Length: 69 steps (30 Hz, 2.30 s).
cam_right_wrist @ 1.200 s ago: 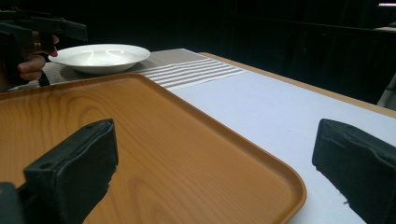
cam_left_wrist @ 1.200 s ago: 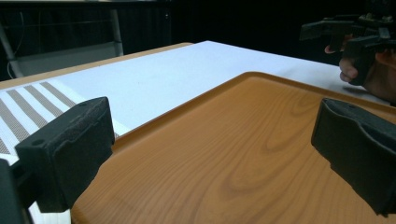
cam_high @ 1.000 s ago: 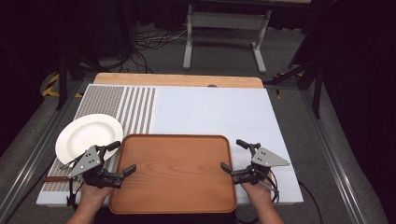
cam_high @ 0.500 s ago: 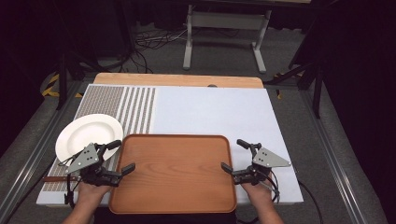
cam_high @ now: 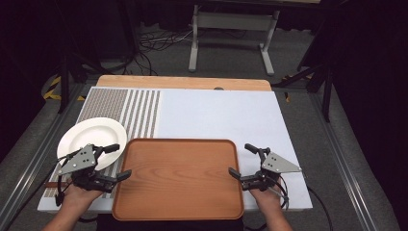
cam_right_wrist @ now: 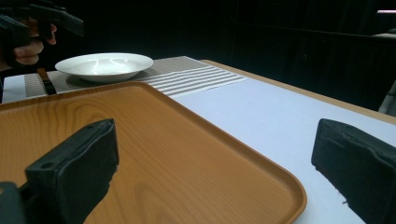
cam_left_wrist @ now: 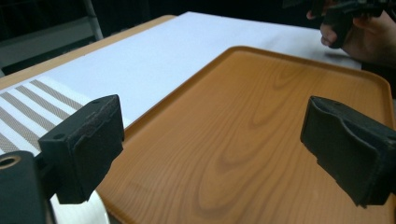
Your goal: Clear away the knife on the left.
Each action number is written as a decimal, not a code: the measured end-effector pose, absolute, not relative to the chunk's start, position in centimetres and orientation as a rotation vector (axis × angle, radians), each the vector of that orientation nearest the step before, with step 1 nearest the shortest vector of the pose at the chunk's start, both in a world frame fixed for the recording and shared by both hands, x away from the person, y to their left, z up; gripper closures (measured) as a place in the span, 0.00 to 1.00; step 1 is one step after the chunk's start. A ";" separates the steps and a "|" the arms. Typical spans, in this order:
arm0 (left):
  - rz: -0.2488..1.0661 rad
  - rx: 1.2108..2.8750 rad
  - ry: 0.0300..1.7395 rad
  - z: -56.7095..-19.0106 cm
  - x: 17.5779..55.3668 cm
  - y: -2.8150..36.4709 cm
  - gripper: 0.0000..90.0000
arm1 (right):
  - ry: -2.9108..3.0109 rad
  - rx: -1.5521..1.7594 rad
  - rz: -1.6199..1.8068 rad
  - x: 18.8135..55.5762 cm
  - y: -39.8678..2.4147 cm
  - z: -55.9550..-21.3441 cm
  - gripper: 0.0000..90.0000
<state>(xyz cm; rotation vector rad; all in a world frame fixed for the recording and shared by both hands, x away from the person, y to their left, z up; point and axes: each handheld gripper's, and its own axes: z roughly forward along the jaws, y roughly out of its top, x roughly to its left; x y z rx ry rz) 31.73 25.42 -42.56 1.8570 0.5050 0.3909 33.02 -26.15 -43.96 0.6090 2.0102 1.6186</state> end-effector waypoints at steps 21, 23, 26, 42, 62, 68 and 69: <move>0.338 2.121 0.428 -39.6 31.5 27.4 0.16 | 2.025 0.602 1.624 33.0 -26.1 -44.0 0.01; 0.333 2.152 0.419 -39.4 31.5 27.5 0.17 | 2.028 0.600 1.623 33.0 -26.0 -44.0 0.02; 0.320 2.197 0.402 -39.2 31.4 27.6 0.19 | 2.030 0.599 1.622 33.0 -26.0 -44.0 0.02; 0.334 2.354 0.361 -38.4 31.1 28.9 0.24 | 2.041 0.594 1.621 33.0 -26.0 -44.1 0.02; 0.338 2.539 0.333 -39.6 30.7 30.4 0.30 | 2.047 0.602 1.627 33.1 -26.0 -44.2 0.02; 0.335 2.602 0.335 -40.4 30.7 30.9 0.34 | 2.049 0.608 1.629 33.1 -26.0 -44.2 0.02; 0.329 2.616 0.344 -40.5 30.8 31.0 0.34 | 2.049 0.607 1.628 33.1 -26.0 -44.2 0.02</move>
